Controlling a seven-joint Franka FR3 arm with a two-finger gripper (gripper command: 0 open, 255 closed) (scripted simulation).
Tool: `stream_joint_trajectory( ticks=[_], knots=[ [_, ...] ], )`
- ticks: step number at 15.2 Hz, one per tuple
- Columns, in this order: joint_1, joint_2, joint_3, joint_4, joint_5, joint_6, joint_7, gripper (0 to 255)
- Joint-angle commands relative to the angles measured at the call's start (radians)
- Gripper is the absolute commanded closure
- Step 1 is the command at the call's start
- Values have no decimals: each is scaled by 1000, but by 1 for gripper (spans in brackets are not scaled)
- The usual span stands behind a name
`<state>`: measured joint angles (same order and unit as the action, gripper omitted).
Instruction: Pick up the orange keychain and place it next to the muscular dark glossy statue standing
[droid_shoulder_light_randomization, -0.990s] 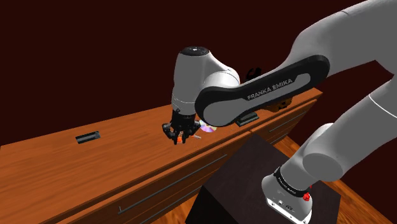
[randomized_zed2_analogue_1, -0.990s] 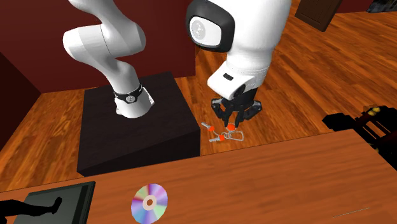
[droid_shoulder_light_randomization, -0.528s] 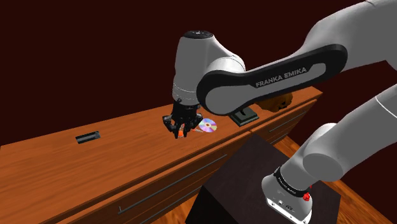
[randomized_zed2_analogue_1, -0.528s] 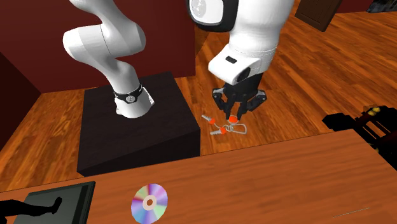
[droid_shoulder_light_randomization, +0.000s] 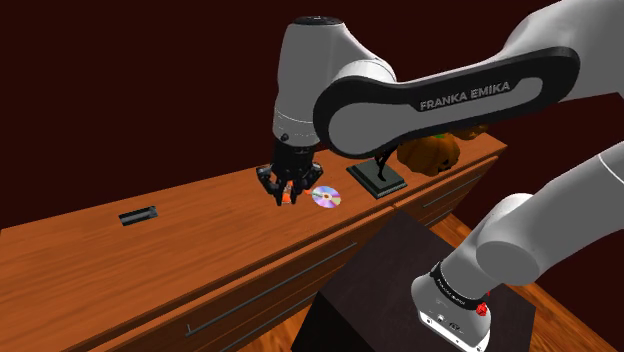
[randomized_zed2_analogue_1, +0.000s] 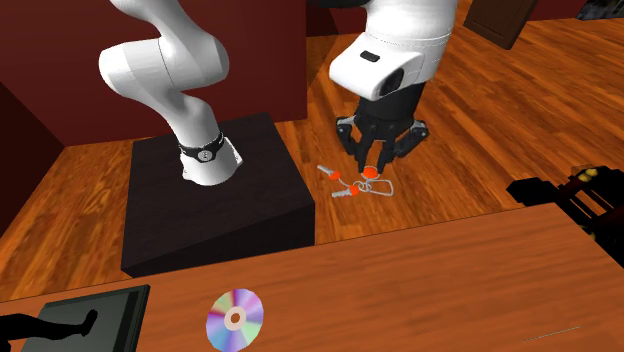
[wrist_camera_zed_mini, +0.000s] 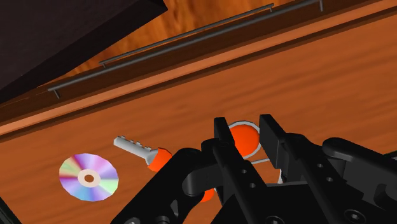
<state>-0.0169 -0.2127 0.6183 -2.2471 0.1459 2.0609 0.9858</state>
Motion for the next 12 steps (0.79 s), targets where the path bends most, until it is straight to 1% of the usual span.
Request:
stream_joint_trajectory(
  ticks=[1,12],
  knots=[
    [0,-10,-5,19,3,-28,-4,255],
    [-2,-50,-27,134,13,-180,-14,255]
  ],
)
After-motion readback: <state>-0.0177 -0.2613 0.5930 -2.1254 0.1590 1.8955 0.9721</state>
